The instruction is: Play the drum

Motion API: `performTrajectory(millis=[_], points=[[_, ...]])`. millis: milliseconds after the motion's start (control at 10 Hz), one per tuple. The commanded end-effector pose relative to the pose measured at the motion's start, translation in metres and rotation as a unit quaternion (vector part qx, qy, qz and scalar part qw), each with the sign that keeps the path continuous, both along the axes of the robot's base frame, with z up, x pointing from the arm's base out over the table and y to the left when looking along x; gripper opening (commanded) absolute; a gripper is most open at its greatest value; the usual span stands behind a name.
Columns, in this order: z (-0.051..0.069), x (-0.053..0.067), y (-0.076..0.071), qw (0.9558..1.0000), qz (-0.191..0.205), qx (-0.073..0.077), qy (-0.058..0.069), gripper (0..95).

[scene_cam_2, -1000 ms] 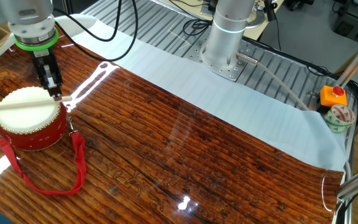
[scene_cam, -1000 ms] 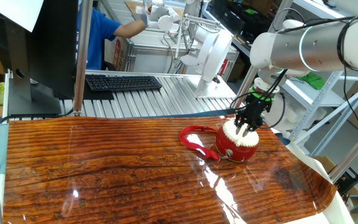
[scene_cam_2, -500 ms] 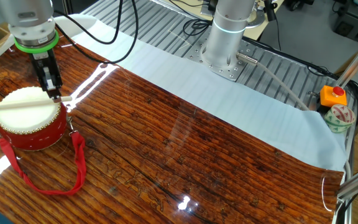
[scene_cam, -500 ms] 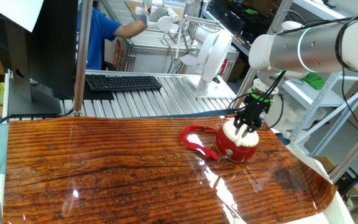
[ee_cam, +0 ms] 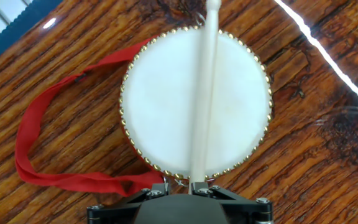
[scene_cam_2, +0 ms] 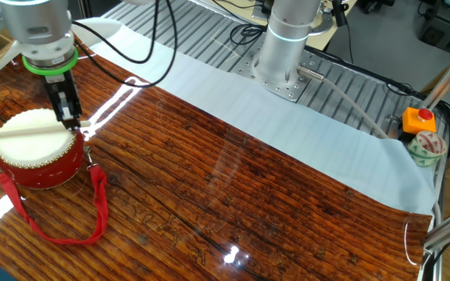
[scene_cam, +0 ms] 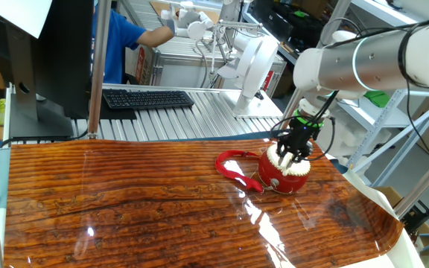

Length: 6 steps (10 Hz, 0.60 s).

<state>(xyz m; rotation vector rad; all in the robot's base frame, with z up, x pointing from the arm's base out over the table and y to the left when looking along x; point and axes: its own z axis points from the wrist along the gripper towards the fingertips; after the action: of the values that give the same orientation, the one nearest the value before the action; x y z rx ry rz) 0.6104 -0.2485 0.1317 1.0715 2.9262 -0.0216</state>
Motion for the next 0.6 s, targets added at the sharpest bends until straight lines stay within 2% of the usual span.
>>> performTrajectory(millis=[100, 200, 400, 600], points=[[-0.001, 0.002, 0.0, 1.0, 0.001, 0.001, 0.001, 19.0], [-0.001, 0.002, 0.0, 1.0, -0.001, -0.003, 0.001, 38.0], [0.003, 0.003, -0.002, 1.0, -0.003, -0.004, 0.002, 38.0], [0.015, 0.012, -0.013, 0.9999, 0.001, 0.008, 0.012, 38.0]])
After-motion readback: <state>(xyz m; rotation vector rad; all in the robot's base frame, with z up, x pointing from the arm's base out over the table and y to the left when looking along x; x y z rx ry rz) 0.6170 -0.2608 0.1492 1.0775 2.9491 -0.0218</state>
